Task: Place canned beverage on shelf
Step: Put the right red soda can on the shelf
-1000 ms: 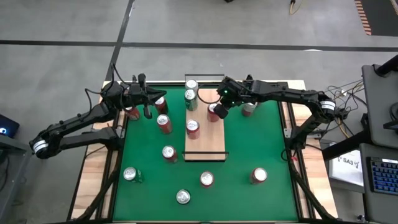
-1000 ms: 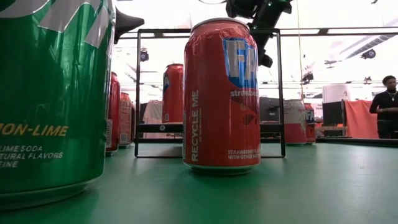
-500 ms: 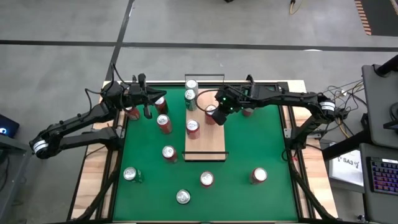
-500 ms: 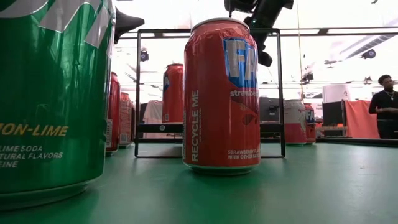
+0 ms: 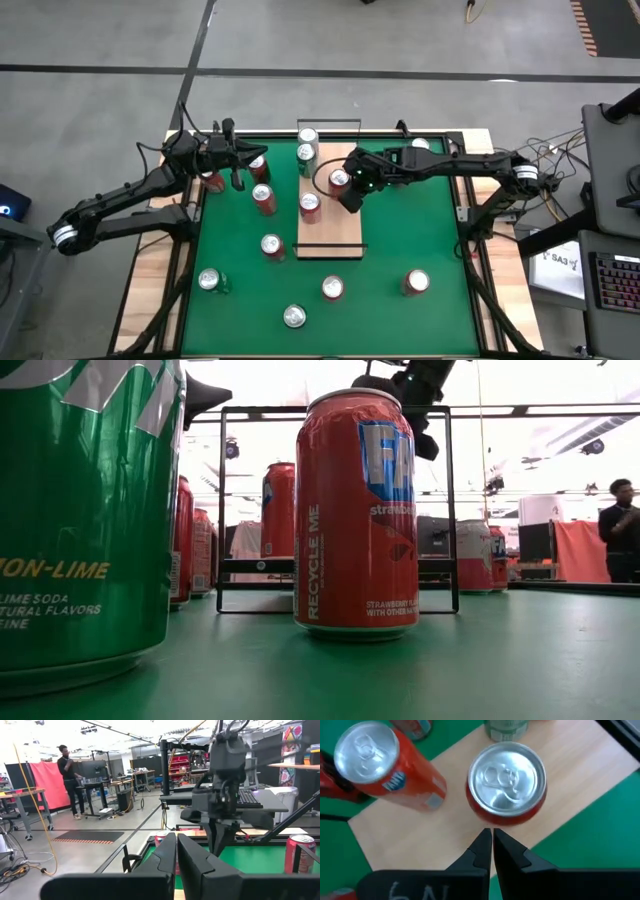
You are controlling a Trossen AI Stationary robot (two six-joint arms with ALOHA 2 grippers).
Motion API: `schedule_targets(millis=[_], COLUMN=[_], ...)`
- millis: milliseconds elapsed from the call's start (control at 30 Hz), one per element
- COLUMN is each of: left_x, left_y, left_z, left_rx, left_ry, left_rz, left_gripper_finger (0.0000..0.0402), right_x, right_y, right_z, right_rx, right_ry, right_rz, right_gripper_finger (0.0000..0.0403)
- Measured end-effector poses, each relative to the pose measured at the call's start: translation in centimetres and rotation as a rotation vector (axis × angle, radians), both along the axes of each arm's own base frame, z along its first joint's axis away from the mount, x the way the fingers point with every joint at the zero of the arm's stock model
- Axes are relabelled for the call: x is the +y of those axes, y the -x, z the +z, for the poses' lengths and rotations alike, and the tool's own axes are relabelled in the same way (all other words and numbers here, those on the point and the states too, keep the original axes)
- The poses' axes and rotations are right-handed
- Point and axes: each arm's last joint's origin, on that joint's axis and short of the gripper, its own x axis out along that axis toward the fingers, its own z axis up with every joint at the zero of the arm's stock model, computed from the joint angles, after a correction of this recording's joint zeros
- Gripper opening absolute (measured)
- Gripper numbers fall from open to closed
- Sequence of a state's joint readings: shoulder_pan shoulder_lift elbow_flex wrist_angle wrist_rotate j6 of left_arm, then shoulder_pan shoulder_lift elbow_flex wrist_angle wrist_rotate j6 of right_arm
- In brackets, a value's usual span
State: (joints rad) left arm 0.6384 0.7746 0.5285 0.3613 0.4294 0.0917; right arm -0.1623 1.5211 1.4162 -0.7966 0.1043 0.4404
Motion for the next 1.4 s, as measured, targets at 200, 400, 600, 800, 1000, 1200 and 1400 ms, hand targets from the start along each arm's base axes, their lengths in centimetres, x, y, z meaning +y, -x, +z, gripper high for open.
schedule_targets(millis=[200, 400, 600, 800, 1000, 1200, 1400], left_x=[0.0, 0.0, 0.0, 0.0, 0.0, 0.0, 0.0], left_y=[0.0, 0.0, 0.0, 0.0, 0.0, 0.0, 0.0], left_z=[0.0, 0.0, 0.0, 0.1, 0.0, 0.0, 0.0], left_rx=[-0.001, -0.001, -0.002, -0.002, -0.002, -0.001, -0.002], left_ry=[-0.001, -0.001, -0.001, -0.002, -0.001, -0.001, -0.001], left_rz=[0.0, 0.0, 0.0, 0.0, 0.0, 0.0, 0.0], left_gripper_finger=[0.0, 0.0, 0.0, 0.0, 0.0, 0.0, 0.0], right_x=[-0.2, -0.6, -1.1, -1.6, -1.9, -2.3, -2.6], right_y=[-1.0, -1.8, -2.7, -3.7, -4.2, -4.2, -4.1], right_z=[2.4, 2.8, 1.8, -0.3, -1.2, -1.3, -1.3], right_rx=[-0.123, -0.195, -0.179, -0.108, -0.079, -0.074, -0.07], right_ry=[0.065, 0.131, 0.153, 0.167, 0.179, 0.18, 0.182], right_rz=[0.054, 0.103, 0.12, 0.138, 0.134, 0.126, 0.12], right_gripper_finger=[0.0009, 0.0009, 0.0009, 0.0009, 0.0009, 0.0009, 0.0009])
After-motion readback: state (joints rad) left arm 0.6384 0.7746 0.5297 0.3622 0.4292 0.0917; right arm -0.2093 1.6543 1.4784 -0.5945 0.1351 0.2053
